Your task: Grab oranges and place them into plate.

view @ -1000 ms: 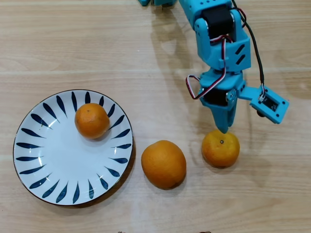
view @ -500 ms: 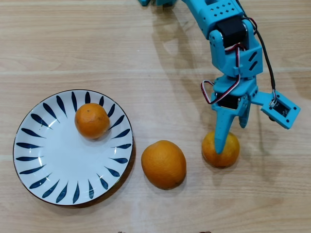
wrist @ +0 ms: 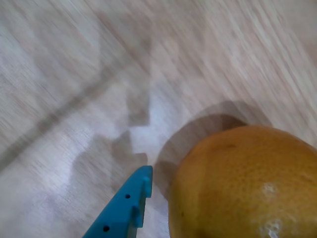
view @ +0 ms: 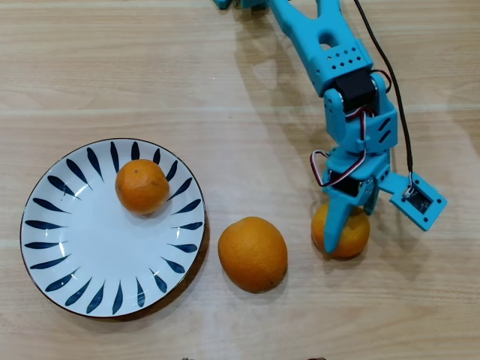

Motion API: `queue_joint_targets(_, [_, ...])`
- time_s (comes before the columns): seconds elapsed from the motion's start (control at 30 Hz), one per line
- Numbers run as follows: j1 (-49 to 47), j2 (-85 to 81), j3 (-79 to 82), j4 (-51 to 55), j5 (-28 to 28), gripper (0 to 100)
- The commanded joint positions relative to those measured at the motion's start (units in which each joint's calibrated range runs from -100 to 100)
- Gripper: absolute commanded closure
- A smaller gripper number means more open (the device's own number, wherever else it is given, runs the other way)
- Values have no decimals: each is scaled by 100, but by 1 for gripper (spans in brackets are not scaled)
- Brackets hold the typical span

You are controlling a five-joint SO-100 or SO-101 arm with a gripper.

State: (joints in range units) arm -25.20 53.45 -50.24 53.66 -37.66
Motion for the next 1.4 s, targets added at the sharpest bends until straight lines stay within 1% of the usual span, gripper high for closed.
queue_joint_targets(0.0, [141, -19, -322, -33, -154, 60])
queue_joint_targets(0.07, [149, -19, -322, -33, -165, 61])
queue_joint_targets(0.2, [206, -19, -313, -33, -201, 72])
queue_joint_targets(0.3, [238, -19, -313, -24, -201, 75])
queue_joint_targets(0.57, [238, -36, -358, 27, -159, 76])
queue_joint_targets(0.67, [278, -476, -585, 543, -92, 76])
queue_joint_targets(0.8, [472, -1659, -684, 1205, 342, 76])
queue_joint_targets(1.0, [1133, -3189, -394, 1273, 996, 75])
queue_joint_targets(1.13, [1939, -3832, 176, 1248, 1168, 75])
queue_joint_targets(1.2, [2423, -3933, 493, 1230, 1200, 75])
queue_joint_targets(1.37, [3399, -3671, 737, 887, 1576, 75])
